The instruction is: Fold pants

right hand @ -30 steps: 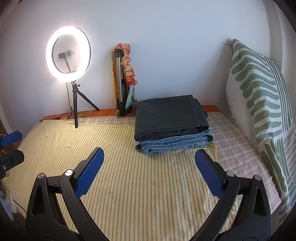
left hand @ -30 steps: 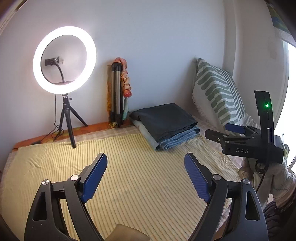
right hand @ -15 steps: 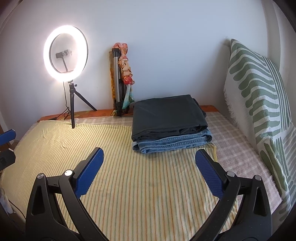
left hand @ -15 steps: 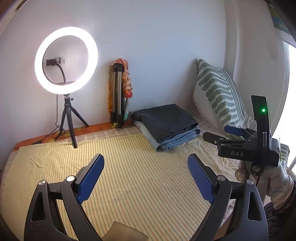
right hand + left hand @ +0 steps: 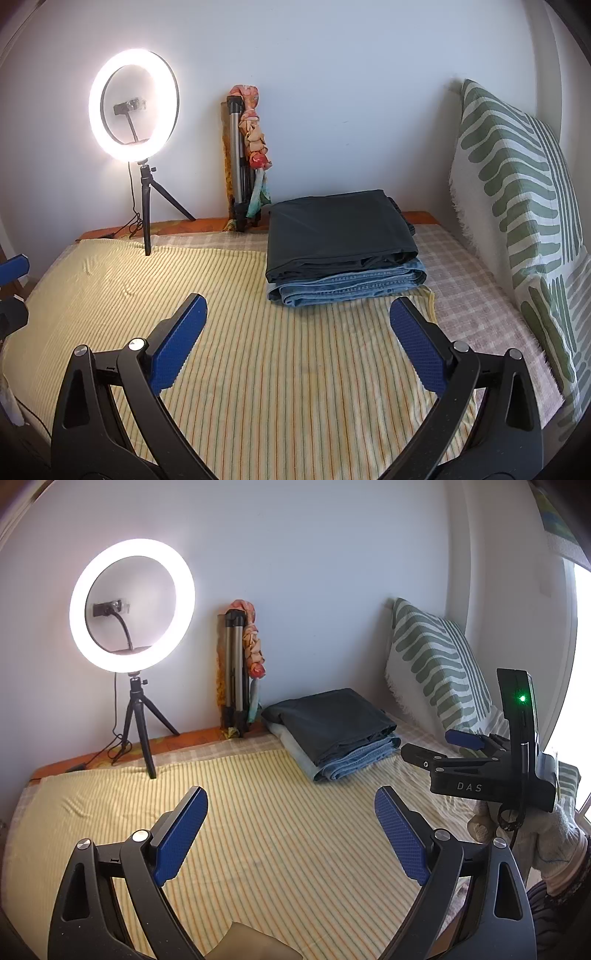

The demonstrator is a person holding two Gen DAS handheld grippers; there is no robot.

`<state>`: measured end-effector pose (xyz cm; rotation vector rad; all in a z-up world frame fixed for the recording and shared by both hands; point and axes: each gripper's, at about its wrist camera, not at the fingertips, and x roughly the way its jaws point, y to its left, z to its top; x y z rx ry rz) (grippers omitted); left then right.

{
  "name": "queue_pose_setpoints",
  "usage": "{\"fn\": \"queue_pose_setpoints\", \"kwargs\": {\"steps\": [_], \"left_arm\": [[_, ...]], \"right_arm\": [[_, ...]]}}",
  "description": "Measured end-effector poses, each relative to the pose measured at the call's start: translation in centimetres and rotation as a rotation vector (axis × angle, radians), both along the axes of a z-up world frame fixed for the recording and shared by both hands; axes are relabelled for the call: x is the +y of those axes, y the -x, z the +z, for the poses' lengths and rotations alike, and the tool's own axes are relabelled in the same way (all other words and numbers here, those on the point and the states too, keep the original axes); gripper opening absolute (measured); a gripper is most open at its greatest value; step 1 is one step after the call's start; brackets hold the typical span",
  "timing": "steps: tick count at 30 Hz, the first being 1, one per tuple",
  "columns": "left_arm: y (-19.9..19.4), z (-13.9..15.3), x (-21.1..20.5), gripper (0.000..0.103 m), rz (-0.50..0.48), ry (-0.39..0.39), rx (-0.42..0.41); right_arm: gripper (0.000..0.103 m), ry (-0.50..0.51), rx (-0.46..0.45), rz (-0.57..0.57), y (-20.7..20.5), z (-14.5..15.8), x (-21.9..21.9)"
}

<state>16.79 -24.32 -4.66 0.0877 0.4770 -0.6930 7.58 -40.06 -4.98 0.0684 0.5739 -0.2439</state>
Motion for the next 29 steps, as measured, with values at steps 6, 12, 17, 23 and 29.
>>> {"fn": "queue_pose_setpoints", "kwargs": {"steps": [6,12,17,23,29], "left_arm": [[0.0,0.0,0.0,0.092,0.002,-0.003,-0.002],[0.0,-0.1,0.1,0.092,0.005,-0.008,-0.009],[-0.2,-0.2,0.3,0.092,0.014,-0.011,-0.010],[0.0,-0.2,0.5,0.092,0.014,-0.012,-0.041],[-0.1,-0.1,0.9,0.092,0.011,-0.001,-0.051]], "right_arm": [[0.101,0.002,0.000,0.003,-0.1,0.0,0.2],[0.101,-0.004,0.002,0.007,-0.2,-0.1,0.3],[0.101,-0.007,0.003,0.014,-0.3,-0.1,0.6],[0.101,-0.006,0.005,0.022,-0.6,-0.1,1.0],[0.101,-0.010,0.001,0.028,-0.7,-0.1,1.3]]}}
